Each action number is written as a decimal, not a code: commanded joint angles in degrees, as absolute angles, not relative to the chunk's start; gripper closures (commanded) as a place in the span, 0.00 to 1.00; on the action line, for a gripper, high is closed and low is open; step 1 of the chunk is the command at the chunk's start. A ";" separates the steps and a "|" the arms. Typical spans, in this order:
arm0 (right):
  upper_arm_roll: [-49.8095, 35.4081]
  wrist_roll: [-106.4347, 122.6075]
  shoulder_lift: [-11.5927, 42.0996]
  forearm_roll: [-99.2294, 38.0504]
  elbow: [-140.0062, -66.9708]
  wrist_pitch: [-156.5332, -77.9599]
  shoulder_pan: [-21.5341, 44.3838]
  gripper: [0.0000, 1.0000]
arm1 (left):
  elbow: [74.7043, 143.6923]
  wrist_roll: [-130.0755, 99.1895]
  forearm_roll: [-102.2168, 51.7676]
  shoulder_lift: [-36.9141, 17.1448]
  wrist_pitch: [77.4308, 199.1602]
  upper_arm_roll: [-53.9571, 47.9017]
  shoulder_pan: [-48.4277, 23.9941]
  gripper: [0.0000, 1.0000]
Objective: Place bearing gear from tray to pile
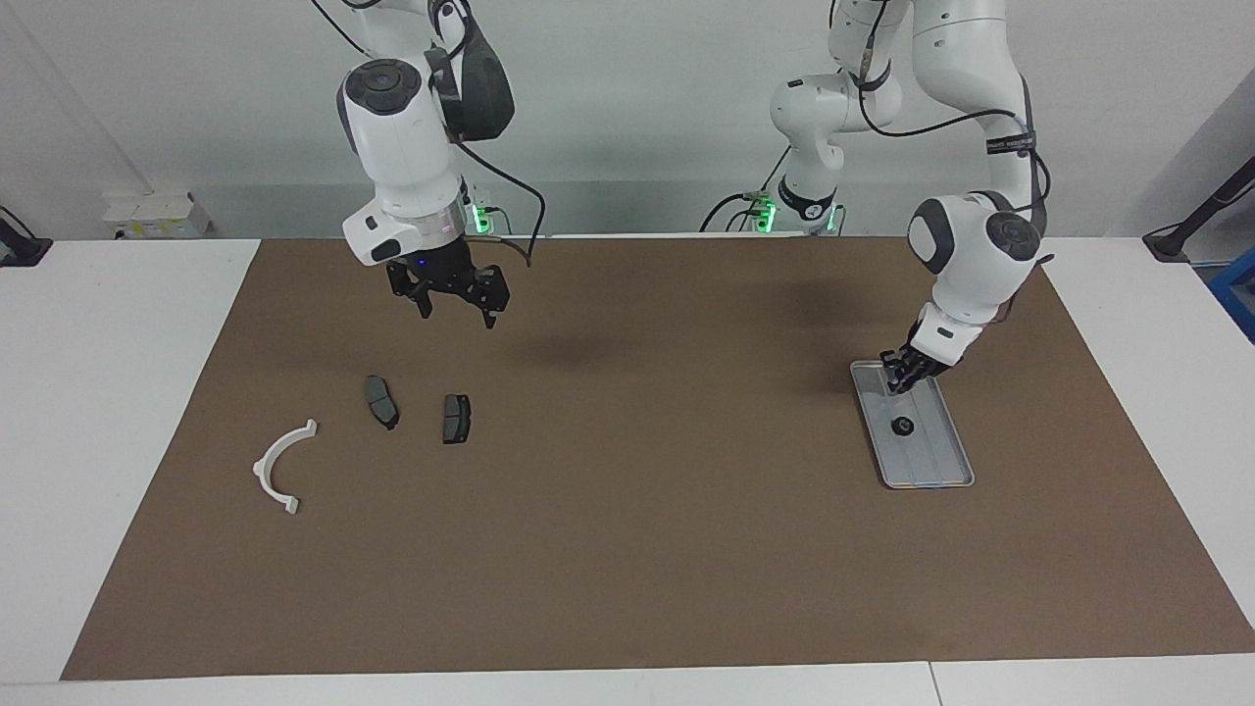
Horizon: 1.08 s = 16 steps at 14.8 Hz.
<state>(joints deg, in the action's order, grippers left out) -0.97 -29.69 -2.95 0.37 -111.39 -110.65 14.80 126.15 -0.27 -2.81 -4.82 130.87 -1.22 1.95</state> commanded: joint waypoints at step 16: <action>-1.05 -27.08 -1.06 -1.14 -112.59 -113.47 16.26 0.00 | 101.34 -47.54 -0.27 -22.49 130.94 -0.88 -33.57 1.00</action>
